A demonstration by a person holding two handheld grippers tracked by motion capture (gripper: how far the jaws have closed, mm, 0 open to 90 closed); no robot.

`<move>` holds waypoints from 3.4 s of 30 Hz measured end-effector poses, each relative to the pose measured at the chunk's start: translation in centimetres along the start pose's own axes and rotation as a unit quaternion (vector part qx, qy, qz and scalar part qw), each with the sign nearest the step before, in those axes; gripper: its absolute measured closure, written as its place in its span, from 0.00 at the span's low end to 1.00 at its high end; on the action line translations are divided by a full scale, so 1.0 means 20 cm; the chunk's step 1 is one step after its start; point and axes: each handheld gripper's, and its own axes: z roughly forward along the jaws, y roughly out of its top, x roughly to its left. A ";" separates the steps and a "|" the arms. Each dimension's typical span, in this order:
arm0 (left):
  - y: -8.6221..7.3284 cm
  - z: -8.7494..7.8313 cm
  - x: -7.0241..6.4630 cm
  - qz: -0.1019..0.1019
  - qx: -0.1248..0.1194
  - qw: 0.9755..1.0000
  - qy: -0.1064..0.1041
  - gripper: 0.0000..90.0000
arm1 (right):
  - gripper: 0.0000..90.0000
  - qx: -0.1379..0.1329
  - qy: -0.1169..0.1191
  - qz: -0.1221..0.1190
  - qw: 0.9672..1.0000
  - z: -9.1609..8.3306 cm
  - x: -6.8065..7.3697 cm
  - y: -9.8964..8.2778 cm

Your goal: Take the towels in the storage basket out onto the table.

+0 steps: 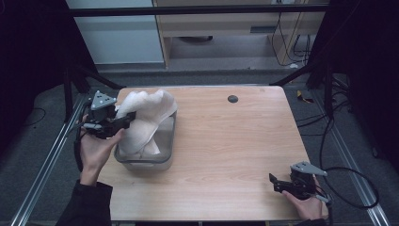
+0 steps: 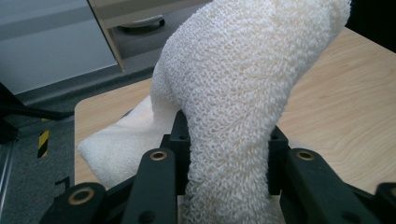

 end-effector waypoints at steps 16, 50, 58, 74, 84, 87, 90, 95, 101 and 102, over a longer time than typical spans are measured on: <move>0.11 -0.07 -0.14 0.028 -0.014 0.999 -0.042 0.73 | 0.10 0.000 0.001 0.002 1.000 0.00 0.00 0.00; 0.18 0.12 -0.53 0.088 0.004 0.989 -0.121 0.73 | 0.09 -0.003 0.003 0.002 1.000 -0.01 0.00 0.00; 0.14 0.22 -0.64 0.091 0.015 0.986 -0.140 0.73 | 0.09 -0.003 0.004 0.002 1.000 -0.01 0.00 0.00; 0.03 0.40 -0.76 0.085 0.036 0.983 -0.156 0.73 | 0.09 -0.001 0.006 0.001 1.000 -0.01 0.00 0.00; -0.03 0.51 -0.82 0.081 0.047 0.982 -0.164 0.73 | 0.09 -0.001 0.005 -0.001 1.000 0.00 0.00 0.00; -0.06 0.54 -0.84 0.080 0.050 0.981 -0.170 0.73 | 0.09 -0.001 0.003 -0.006 1.000 0.00 0.00 -0.01; -0.08 0.57 -0.86 0.083 0.051 0.980 -0.172 0.73 | 0.09 -0.001 0.004 -0.006 1.000 0.00 0.00 -0.01; -0.11 0.60 -0.88 0.083 0.053 0.979 -0.178 0.72 | 0.09 0.000 0.003 -0.008 1.000 0.00 0.00 -0.01; -0.17 0.64 -0.91 0.083 0.056 0.978 -0.183 0.71 | 0.09 0.002 0.004 -0.010 1.000 0.00 0.00 -0.01; -0.17 0.64 -0.91 0.083 0.056 0.978 -0.183 0.71 | 0.09 0.002 0.004 -0.010 1.000 0.00 0.00 -0.01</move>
